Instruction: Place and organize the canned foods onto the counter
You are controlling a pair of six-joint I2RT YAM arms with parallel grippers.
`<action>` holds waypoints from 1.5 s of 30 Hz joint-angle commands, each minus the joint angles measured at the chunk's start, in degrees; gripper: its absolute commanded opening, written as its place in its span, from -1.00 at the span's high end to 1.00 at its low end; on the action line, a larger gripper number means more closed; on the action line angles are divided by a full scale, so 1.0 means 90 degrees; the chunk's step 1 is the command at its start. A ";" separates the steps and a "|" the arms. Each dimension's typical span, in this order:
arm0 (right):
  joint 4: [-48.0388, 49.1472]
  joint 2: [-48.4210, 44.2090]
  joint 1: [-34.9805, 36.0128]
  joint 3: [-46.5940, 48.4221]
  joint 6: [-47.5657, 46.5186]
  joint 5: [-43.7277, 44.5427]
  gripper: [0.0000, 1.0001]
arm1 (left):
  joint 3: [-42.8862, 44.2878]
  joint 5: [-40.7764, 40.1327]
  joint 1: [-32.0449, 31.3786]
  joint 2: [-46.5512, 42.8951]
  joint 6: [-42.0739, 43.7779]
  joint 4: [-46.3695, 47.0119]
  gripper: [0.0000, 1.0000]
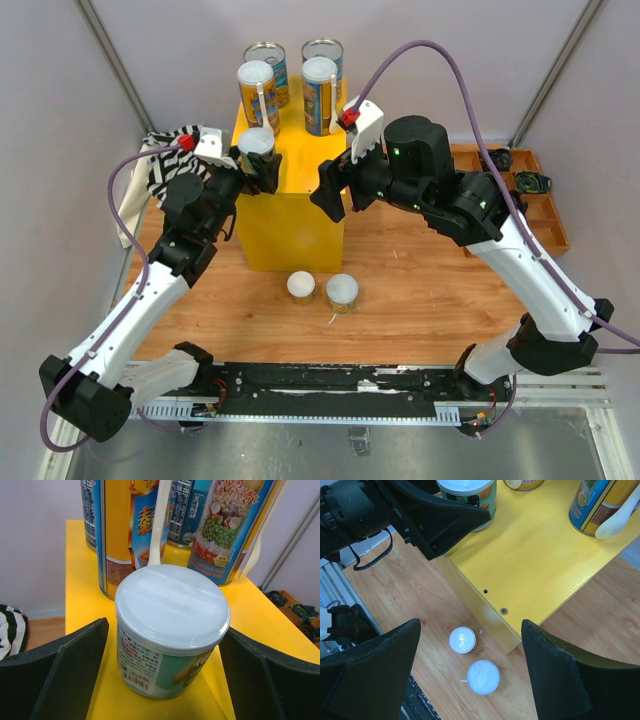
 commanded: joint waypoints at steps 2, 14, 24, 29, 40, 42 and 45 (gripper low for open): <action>0.0030 -0.0093 -0.0052 0.0079 -0.0021 0.0006 -0.64 | 0.0101 -0.0025 0.0067 -0.0154 -0.0042 0.0266 -0.91; 0.0108 -0.0294 -0.0048 -0.0174 0.0014 0.0137 -0.64 | 0.0144 0.0154 0.0067 -0.0764 -0.0053 -0.0045 -0.97; 0.0226 -0.0647 -0.0048 -0.0793 0.0045 0.0408 -0.64 | 0.0252 0.0781 0.0051 -0.1629 -0.0107 -0.1187 -0.97; 0.0244 -0.0884 -0.0050 -0.1171 0.0082 0.0653 -0.64 | -0.0086 0.0989 0.0000 -0.2076 -0.0160 -0.1611 -0.95; 0.0258 -0.1509 -0.0051 -0.2029 0.0253 0.1095 -0.64 | -0.1532 0.0484 -0.0757 -0.3155 -0.0652 -0.1759 -0.87; 0.0247 -0.1585 -0.0050 -0.2112 0.0291 0.1118 -0.64 | -0.1743 0.0305 -0.0932 -0.3286 -0.0713 -0.1810 -0.86; 0.0252 -0.1715 -0.0046 -0.2281 0.0341 0.1191 -0.64 | -0.2009 0.0011 -0.1188 -0.3479 -0.0806 -0.1886 -0.86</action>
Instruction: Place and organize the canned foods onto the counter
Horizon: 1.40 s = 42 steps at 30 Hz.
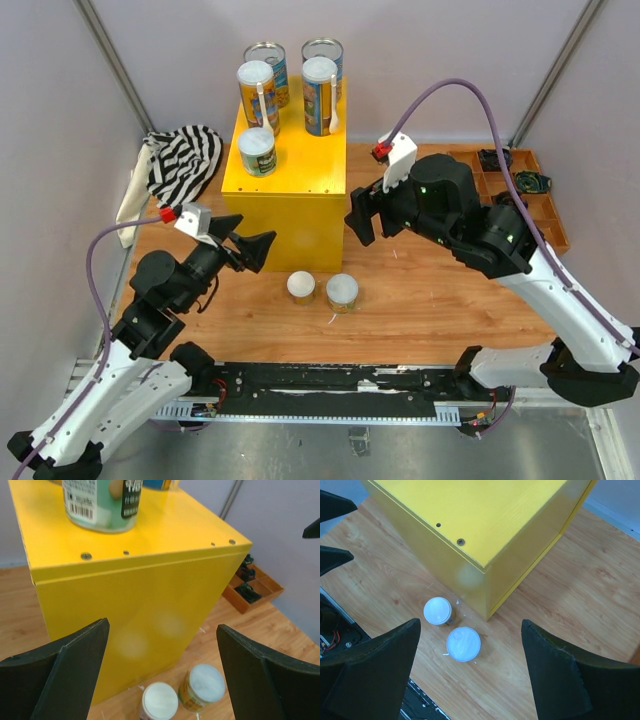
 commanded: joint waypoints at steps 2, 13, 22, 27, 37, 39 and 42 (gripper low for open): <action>0.0115 -0.0293 -0.0047 -0.0321 0.0205 0.0284 -0.64 | -0.0425 -0.0574 -0.0396 -0.0333 -0.0313 -0.0092 -0.85; 0.0077 -0.0768 -0.0043 -0.1363 0.0617 0.0386 -0.66 | -0.1441 -0.1721 -0.1592 -0.0263 -0.0595 0.0343 -0.84; 0.0086 -0.1334 -0.0044 -0.2333 0.0916 0.0564 -0.66 | -0.2016 -0.1998 -0.1872 -0.0179 -0.0847 0.0615 -0.89; 0.0029 -0.1431 -0.0050 -0.2572 0.0983 0.0605 -0.66 | -0.2351 -0.2016 -0.1881 -0.0346 -0.0989 0.0663 -0.90; 0.0042 -0.1351 -0.0061 -0.2799 0.1093 0.0597 -0.68 | -0.2583 -0.2174 -0.1930 0.0044 -0.1053 0.0992 -0.91; 0.0044 -0.1335 -0.0057 -0.2824 0.1114 0.0598 -0.68 | -0.2624 -0.2145 -0.1930 0.0170 -0.1063 0.1126 -0.91; 0.0039 -0.1344 -0.0073 -0.2883 0.1123 0.0608 -0.69 | -0.2713 -0.2064 -0.1945 0.0393 -0.1133 0.1328 -0.92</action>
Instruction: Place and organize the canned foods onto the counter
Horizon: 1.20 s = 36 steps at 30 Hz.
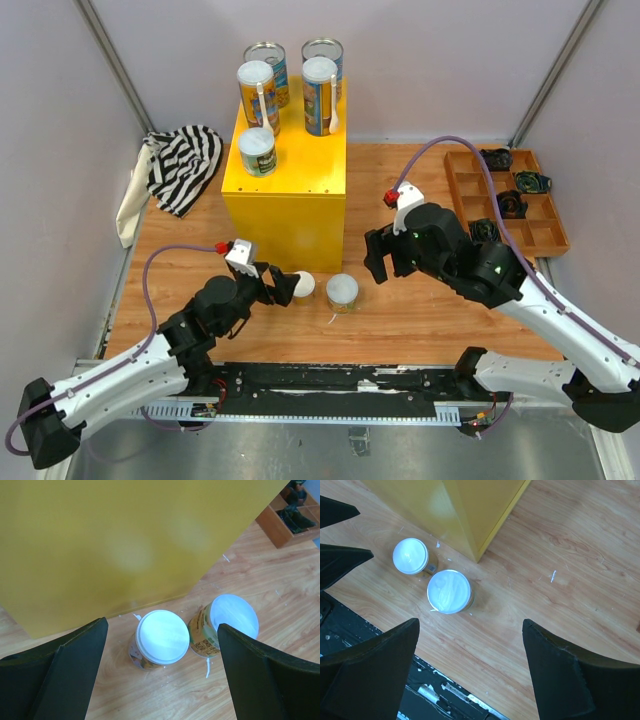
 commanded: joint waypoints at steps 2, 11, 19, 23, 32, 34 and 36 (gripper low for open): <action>0.0001 -0.0048 -0.0079 -0.0147 0.0129 0.0212 -0.69 | -0.0209 -0.0025 -0.0089 0.0359 -0.0190 0.0632 -0.92; -0.0009 -0.0140 -0.0170 -0.0284 0.0131 0.0236 -0.70 | -0.0403 -0.0025 -0.0175 0.0915 -0.0241 0.1069 -0.93; -0.0010 -0.0147 -0.0251 -0.0331 0.0089 0.0192 -0.71 | -0.0544 -0.0095 -0.0355 0.1362 -0.0288 0.1467 -0.94; -0.0007 -0.0169 -0.0296 -0.0351 0.0070 0.0174 -0.71 | -0.0552 -0.0156 -0.0435 0.1642 -0.0299 0.1628 -0.95; -0.0015 -0.0242 -0.0416 -0.0412 -0.0009 0.0104 -0.72 | -0.0531 -0.0227 -0.0525 0.2179 -0.0308 0.1967 -0.96; -0.0012 -0.0261 -0.0441 -0.0443 -0.0015 0.0078 -0.72 | -0.0513 -0.0261 -0.0557 0.2298 -0.0298 0.2014 -0.97; -0.0008 -0.0268 -0.0468 -0.0456 -0.0026 0.0050 -0.72 | -0.0492 -0.0283 -0.0576 0.2442 -0.0298 0.2057 -0.97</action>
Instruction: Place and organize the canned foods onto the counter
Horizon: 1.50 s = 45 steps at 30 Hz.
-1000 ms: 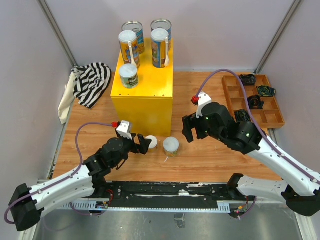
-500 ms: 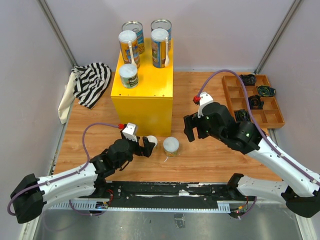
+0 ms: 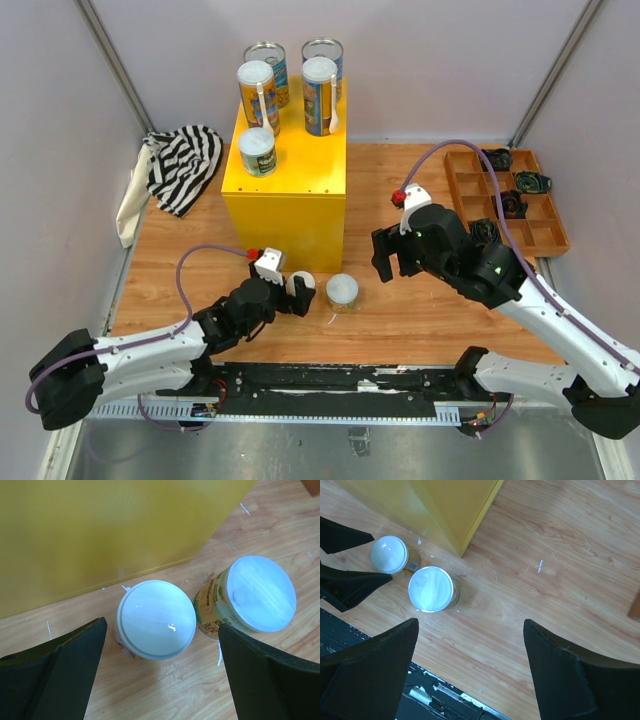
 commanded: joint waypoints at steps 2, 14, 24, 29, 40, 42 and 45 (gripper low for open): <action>-0.0015 -0.0157 -0.0145 -0.0101 -0.0062 -0.0030 -0.72 | 0.0006 -0.0222 -0.0113 0.0303 -0.0035 0.0410 -0.97; -0.0051 -0.0231 -0.0294 -0.0160 -0.0133 -0.0126 -0.72 | 0.0226 -0.0655 -0.0223 0.1093 -0.0073 0.0570 -0.98; -0.0038 -0.0195 -0.0419 -0.0180 -0.0147 -0.0213 -0.73 | 0.0321 -0.0758 -0.0257 0.1698 0.0035 0.1055 -0.99; -0.0042 -0.0173 -0.0486 -0.0186 -0.0172 -0.0258 -0.73 | 0.0374 -0.0893 -0.0276 0.2020 0.0003 0.1230 -0.94; -0.0022 -0.0170 -0.0603 -0.0231 -0.0192 -0.0318 -0.73 | 0.0454 -0.0993 -0.0275 0.2282 0.0048 0.1451 -0.46; -0.0023 -0.0189 -0.0616 -0.0233 -0.0201 -0.0332 -0.73 | 0.0479 -0.0952 -0.0278 0.2295 0.0048 0.1440 -0.28; -0.0022 -0.0218 -0.0639 -0.0241 -0.0193 -0.0352 -0.73 | 0.0503 -0.0909 -0.0288 0.2246 0.0042 0.1350 -0.12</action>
